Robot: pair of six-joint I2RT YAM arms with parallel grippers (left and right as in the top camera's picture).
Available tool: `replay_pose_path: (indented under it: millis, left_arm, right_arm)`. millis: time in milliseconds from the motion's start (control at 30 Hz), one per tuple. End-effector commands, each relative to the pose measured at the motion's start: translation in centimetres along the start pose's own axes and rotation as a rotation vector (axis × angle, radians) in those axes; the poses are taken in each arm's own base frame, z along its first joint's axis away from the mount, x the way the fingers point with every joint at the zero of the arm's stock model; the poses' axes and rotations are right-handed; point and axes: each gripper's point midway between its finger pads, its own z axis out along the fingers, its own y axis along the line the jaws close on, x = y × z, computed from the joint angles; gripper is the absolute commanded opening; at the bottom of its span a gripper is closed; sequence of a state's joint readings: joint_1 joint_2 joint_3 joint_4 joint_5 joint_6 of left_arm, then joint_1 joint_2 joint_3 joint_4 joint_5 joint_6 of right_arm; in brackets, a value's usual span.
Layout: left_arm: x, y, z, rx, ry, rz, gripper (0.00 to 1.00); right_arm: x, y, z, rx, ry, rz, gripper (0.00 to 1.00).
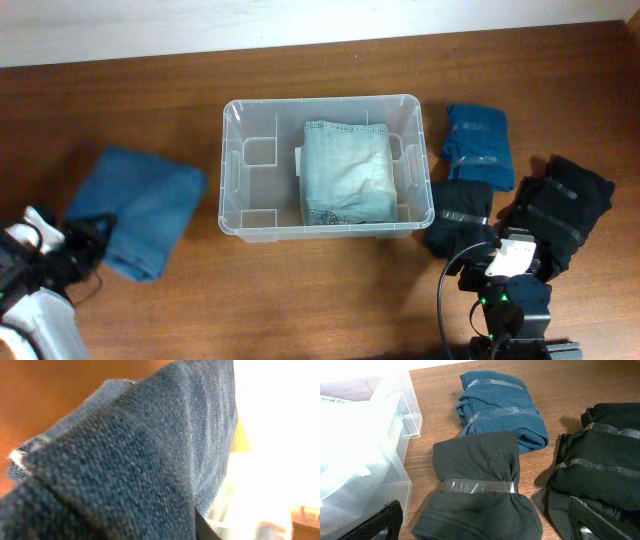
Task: Pack container
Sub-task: 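Grasp the dark-blue jeans and place them in the bin's left half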
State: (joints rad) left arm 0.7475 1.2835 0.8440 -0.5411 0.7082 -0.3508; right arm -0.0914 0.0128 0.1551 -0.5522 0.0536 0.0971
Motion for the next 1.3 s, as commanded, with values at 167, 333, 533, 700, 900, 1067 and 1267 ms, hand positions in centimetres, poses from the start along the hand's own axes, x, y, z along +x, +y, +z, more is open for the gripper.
replay_pose_path:
  millis: [167,333,533,700,900,1067,1267]
  left_arm:
    - [-1.4,-15.0,-8.8,0.338,-0.179,0.094,0.01]
    - [0.1,-17.8,-10.2,0.386,-0.2,0.064,0.01]
    - [3.3,-20.5,-8.6,0.396,-0.127,0.04,0.01]
    - [5.9,-21.9,-5.9,0.322,-0.124,-0.006,0.0]
    - [11.0,-23.9,-1.7,0.246,-0.065,-0.046,0.01]
    - [14.5,-23.3,2.4,0.115,-0.088,-0.136,0.01]
    - [18.1,-23.1,7.8,0.051,-0.073,-0.173,0.01]
  right_arm:
    - [0.1,-0.1,0.0,0.005,-0.003,-0.001,0.98]
    - [0.1,-0.1,0.1,0.005,-0.002,-0.001,0.98]
    - [0.1,-0.1,0.0,0.005,-0.003,-0.001,0.98]
    - [0.1,-0.1,0.1,0.005,-0.002,-0.001,0.98]
    - [0.1,-0.1,0.1,0.005,-0.002,-0.001,0.98]
    - [0.1,-0.1,0.1,0.005,-0.002,-0.001,0.98]
    - [0.1,-0.1,0.1,0.005,-0.002,-0.001,0.98]
